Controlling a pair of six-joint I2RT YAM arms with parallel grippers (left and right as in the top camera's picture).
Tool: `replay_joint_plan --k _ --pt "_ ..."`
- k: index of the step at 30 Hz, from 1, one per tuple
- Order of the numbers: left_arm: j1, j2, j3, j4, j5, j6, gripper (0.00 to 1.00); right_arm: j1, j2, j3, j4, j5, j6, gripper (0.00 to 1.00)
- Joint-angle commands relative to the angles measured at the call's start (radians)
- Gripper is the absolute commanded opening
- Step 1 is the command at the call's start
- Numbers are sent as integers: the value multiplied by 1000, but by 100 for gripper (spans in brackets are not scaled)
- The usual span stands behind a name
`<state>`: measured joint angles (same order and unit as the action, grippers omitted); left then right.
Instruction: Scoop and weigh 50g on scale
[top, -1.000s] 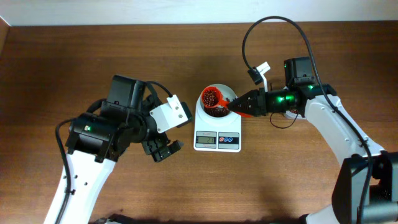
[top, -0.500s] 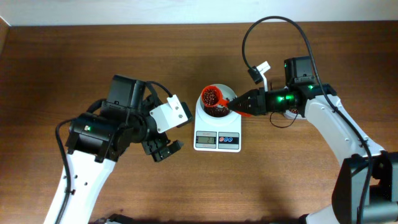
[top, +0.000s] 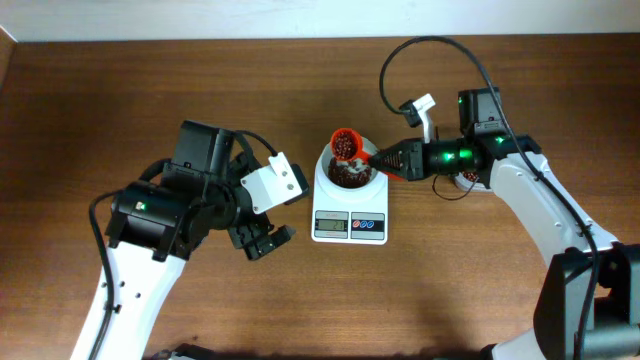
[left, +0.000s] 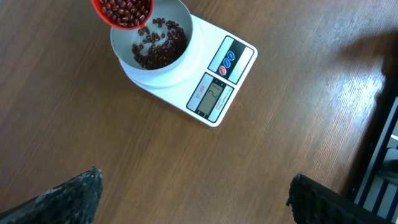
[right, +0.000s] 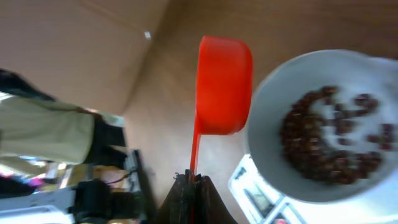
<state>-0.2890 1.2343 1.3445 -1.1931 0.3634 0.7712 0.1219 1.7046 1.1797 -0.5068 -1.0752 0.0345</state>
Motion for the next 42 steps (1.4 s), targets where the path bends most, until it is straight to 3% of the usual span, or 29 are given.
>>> replay_joint_plan --k 1,17,25,42 --pt "5 -3 16 -2 14 20 99 10 -21 -3 6 127 -61 4" --pt "5 -3 16 -2 14 20 99 21 -21 -3 -59 220 -293 4" --pt "5 -3 16 -2 14 20 99 62 -21 -3 -61 372 -294 4" --pt "5 -3 16 -2 14 20 99 81 -21 -3 -57 381 -352 4"
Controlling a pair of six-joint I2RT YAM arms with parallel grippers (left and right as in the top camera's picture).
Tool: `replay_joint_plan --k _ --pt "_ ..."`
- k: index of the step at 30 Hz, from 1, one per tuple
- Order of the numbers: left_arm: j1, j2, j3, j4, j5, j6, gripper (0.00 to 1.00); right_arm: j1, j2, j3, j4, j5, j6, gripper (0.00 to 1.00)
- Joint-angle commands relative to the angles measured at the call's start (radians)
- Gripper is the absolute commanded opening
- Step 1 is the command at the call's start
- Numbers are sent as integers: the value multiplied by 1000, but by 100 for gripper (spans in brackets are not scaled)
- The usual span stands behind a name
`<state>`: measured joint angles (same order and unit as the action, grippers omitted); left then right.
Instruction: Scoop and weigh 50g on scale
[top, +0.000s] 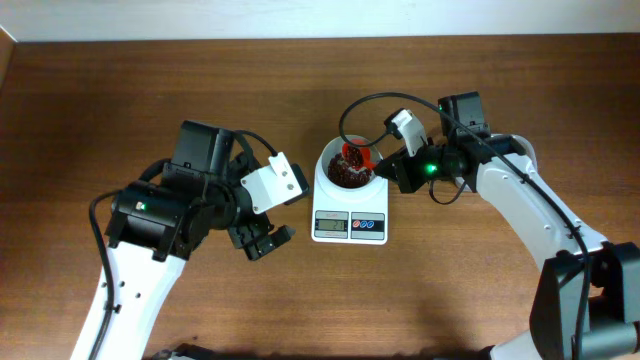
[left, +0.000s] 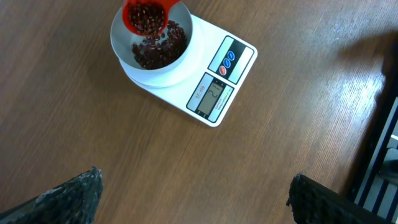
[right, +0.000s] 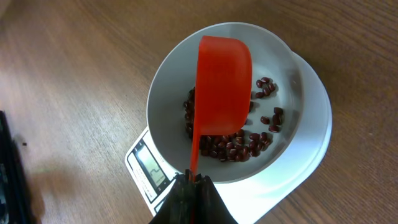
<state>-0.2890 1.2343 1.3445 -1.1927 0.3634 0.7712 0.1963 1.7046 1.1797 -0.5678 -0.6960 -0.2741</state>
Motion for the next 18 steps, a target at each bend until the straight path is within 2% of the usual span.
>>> replay_joint_plan --k 1,18 --pt "5 -3 16 -2 14 20 99 6 -21 -3 4 2 -60 4" --pt "5 -3 16 -2 14 20 99 6 -89 0 34 3 -70 4"
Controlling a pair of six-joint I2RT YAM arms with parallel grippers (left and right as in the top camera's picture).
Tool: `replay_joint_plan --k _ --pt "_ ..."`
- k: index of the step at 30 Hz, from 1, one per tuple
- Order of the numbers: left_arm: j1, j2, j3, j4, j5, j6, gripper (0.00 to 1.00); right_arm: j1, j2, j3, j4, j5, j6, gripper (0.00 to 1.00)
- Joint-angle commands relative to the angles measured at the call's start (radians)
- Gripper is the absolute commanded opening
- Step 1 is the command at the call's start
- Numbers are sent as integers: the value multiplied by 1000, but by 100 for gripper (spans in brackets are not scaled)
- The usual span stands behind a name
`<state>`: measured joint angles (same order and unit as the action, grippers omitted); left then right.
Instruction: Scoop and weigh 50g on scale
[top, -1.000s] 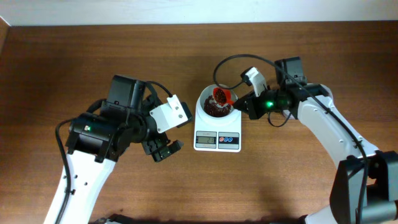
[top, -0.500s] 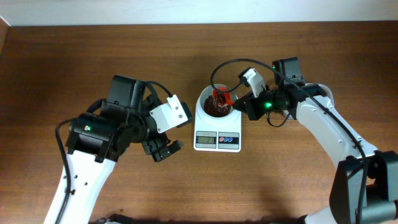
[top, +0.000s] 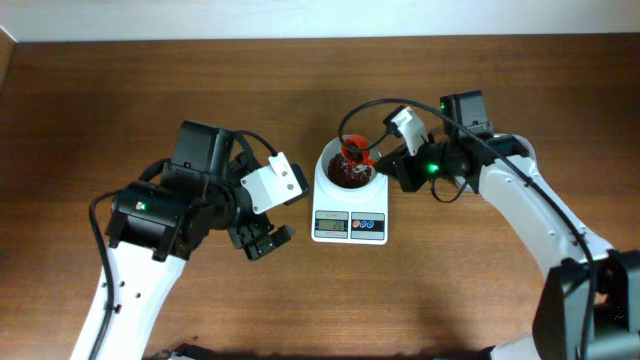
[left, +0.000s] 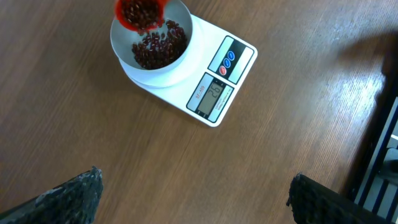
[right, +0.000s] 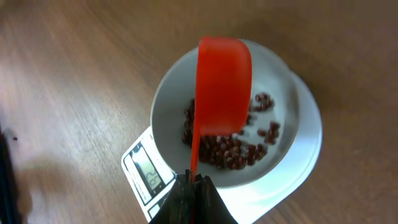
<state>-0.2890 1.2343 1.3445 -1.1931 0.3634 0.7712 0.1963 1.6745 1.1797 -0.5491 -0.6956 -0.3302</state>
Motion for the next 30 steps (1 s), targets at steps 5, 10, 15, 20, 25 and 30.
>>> replay_joint_plan --k 5,10,15,20,25,30 --pt "5 -3 16 -2 14 20 99 21 -62 0 -1 103 -14 4" --pt "5 -3 16 -2 14 20 99 81 -62 0 0 183 -13 4" --pt "5 -3 16 -2 14 20 99 107 -62 0 0 289 -14 4" --pt "5 -3 16 -2 14 20 99 107 -62 0 0 288 -14 4" --pt "5 -3 16 -2 14 20 99 107 -62 0 0 281 -14 4" --pt "5 -3 16 -2 14 20 99 108 -62 0 1 247 -14 4"
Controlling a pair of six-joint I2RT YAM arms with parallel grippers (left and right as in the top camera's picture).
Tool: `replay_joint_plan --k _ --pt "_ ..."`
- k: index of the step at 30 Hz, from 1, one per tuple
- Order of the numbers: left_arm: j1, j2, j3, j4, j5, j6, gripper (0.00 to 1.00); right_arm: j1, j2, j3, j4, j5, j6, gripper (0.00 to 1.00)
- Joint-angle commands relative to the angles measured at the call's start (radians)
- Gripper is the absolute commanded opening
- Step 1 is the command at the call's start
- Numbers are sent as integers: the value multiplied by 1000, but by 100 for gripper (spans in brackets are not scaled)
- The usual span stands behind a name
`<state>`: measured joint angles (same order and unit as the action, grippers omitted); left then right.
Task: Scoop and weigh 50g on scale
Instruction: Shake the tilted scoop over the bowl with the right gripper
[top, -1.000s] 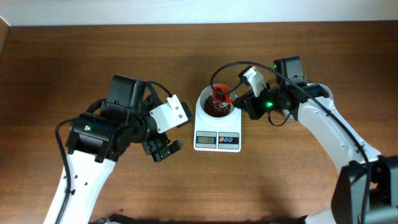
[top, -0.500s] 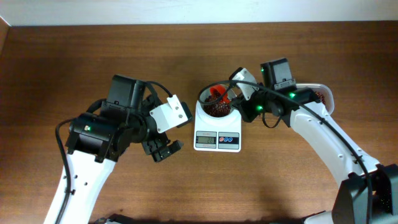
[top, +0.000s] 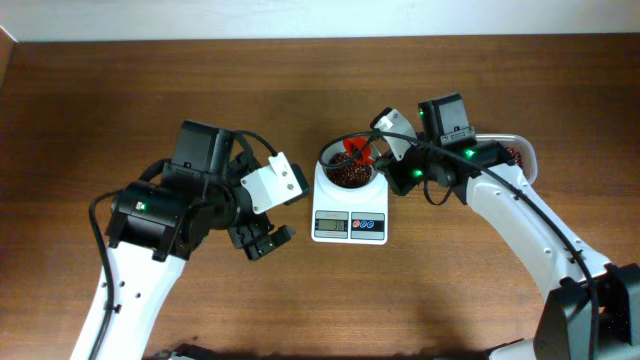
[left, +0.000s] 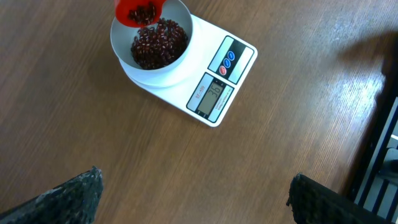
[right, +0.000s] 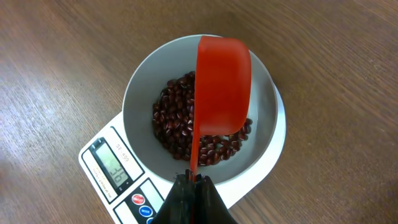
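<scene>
A white scale (top: 350, 222) carries a white bowl (right: 138, 93) of dark red beans (right: 177, 124). Its display (left: 214, 93) reads 36. My right gripper (right: 193, 182) is shut on the thin handle of a red scoop (right: 222, 84), which is tipped over the bowl with some beans still in it (left: 140, 11). In the overhead view the right gripper (top: 383, 162) sits just right of the bowl. My left gripper (top: 267, 240) hangs open and empty over bare wood left of the scale, with its fingers (left: 68, 196) far apart.
A white container (top: 512, 150) with beans peeks out behind the right arm at the right. A black cable (top: 350, 135) loops over the bowl's far side. The brown wooden table (top: 120, 90) stretches all around.
The display has gone from about 26 to 36 and the bean pile in the bowl is larger. The scoop holds fewer beans. The right wrist has shifted slightly left over the scale.
At first the right gripper held a full scoop at the bowl's far rim, with few beans in the bowl. Then the scoop was over the bowl and tilted. The pile has grown since and the reading has risen to 36. The left arm stayed put.
</scene>
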<state>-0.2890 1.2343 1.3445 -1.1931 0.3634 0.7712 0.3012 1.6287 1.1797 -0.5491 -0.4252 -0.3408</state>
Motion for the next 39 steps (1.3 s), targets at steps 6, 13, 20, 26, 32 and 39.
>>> replay_joint_plan --k 6,13,20,26,32,39 --pt "5 -3 16 -2 14 20 99 3 -18 0 0 -23 -3 4" --pt "5 -3 16 -2 14 20 99 3 -32 0 -1 -35 8 4" --pt "5 -3 16 -2 14 20 99 3 -51 0 -3 -34 8 4" --pt "5 -3 16 -2 14 20 99 5 -52 0 -11 -37 8 4" --pt "5 -3 16 -2 14 20 99 16 -52 0 -8 -11 8 4" --pt "5 -3 16 -2 14 20 99 35 -60 0 -21 50 -8 4"
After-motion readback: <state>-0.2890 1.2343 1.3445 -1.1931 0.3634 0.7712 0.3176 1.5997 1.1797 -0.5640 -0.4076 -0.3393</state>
